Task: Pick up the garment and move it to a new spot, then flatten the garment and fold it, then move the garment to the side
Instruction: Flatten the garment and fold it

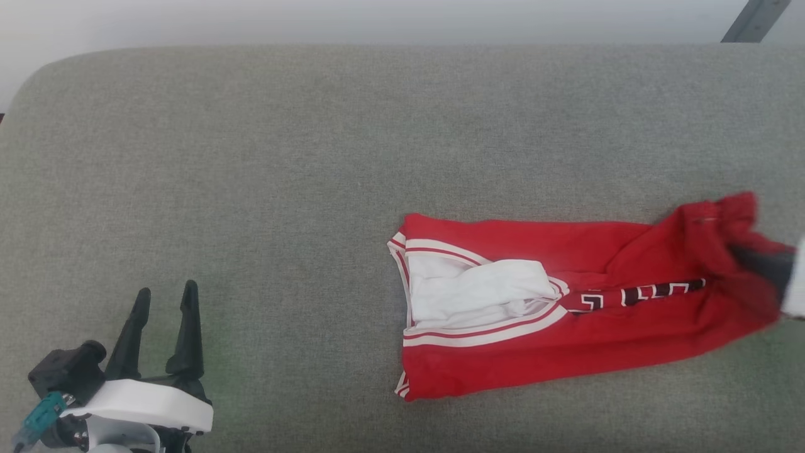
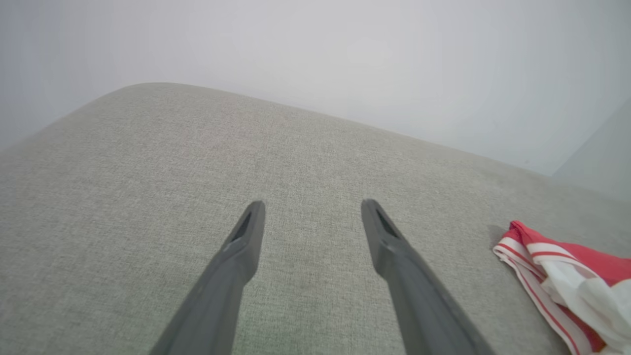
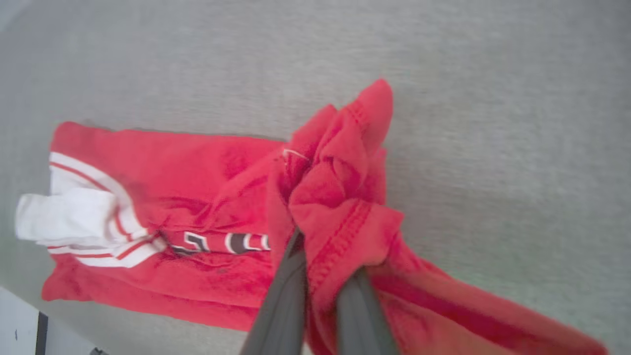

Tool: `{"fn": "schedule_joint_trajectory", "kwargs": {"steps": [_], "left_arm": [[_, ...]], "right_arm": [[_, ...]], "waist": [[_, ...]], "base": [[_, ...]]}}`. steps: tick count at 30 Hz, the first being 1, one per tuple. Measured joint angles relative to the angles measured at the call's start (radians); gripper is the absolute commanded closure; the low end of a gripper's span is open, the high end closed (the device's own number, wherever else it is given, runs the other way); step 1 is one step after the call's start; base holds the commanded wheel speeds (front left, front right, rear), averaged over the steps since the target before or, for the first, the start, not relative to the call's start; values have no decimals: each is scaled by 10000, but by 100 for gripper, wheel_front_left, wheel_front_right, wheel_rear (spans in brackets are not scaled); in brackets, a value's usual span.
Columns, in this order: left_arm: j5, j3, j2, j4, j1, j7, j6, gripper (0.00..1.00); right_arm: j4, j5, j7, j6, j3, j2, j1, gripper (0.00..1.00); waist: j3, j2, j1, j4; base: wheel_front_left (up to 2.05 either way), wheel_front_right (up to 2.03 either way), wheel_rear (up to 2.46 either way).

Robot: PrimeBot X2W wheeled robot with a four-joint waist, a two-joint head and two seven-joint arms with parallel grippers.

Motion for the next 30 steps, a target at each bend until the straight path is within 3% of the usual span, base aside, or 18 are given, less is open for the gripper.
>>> {"fn": "schedule_joint_trajectory", "kwargs": {"steps": [4,9,23,24,25,26,30], "left_arm": [[17,-17,-31,17,12,0,-17,0],[21,-199,-94,138,-35,4,-105,0],[63,-667,-305,623,-530,40,-307,0],[63,-671,-313,635,-537,38,-309,0],[61,-675,-324,662,-537,38,-309,0],[63,-683,-337,681,-540,38,-311,0],[50,-617,-341,721,-538,33,-324,0]], "right_arm": [[-1413,-15,169,0,520,374,206,100],[-2203,-240,336,-2,1312,1170,94,100],[-984,-803,107,-2,3390,3007,-944,100],[-865,-874,31,-2,3505,3018,-997,68],[-763,-907,-86,-2,3605,3030,-1103,25],[-667,-838,-102,-2,3661,3070,-1200,0],[-744,-571,-173,-2,3919,3085,-1325,0]], "waist": [[-74,0,-1,35],[-175,0,-1,274],[-424,0,0,1433],[-429,0,0,1479],[-430,0,0,1520],[-430,0,0,1550],[-468,0,0,1496]], "base": [[0,0,0],[0,0,0],[0,0,0],[0,0,0],[0,0,0],[0,0,0],[0,0,0]]}}
